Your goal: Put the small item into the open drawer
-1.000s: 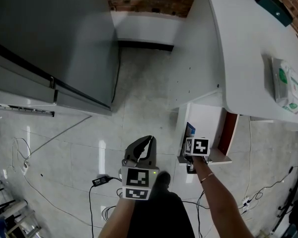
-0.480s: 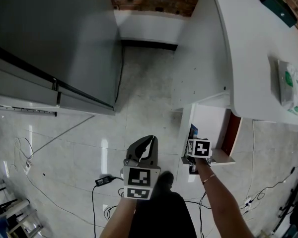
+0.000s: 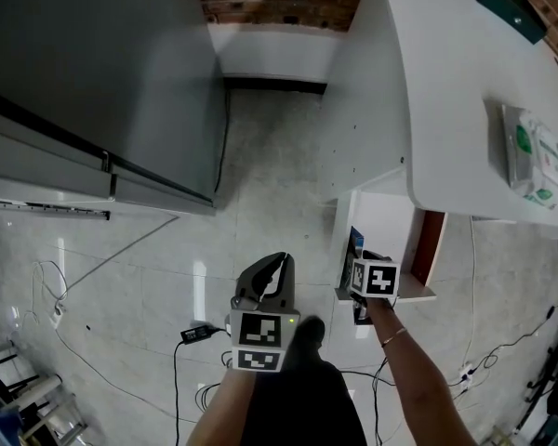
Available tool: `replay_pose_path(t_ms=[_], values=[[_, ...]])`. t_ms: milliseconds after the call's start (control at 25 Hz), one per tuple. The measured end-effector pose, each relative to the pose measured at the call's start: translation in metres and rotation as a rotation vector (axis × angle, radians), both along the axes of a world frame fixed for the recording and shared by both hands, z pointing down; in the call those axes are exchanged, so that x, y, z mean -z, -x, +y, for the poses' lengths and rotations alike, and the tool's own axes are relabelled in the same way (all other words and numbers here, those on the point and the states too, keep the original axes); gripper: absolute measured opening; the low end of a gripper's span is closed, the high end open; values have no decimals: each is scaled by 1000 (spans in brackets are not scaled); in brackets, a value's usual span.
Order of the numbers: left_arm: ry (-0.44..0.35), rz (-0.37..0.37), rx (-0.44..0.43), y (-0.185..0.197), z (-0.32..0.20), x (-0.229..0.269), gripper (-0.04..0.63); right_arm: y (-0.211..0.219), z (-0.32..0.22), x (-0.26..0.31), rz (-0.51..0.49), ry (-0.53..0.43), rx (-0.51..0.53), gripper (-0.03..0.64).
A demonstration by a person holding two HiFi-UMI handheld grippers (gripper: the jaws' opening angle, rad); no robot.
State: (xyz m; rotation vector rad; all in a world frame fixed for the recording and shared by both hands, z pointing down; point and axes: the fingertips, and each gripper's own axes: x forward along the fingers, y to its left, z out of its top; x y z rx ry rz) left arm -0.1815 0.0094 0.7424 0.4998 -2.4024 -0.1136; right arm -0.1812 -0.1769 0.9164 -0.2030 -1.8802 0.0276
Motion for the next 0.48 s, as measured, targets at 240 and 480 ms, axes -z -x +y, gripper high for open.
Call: replay_pose_path(t_ms=[240,480], values=[[2,-7,-2,-4,-13,38,32,-1,1,66,-90,47,17,144],[22,-22,-31,-8,-28,89,32,-5,-6,164,-226,108,25,118]])
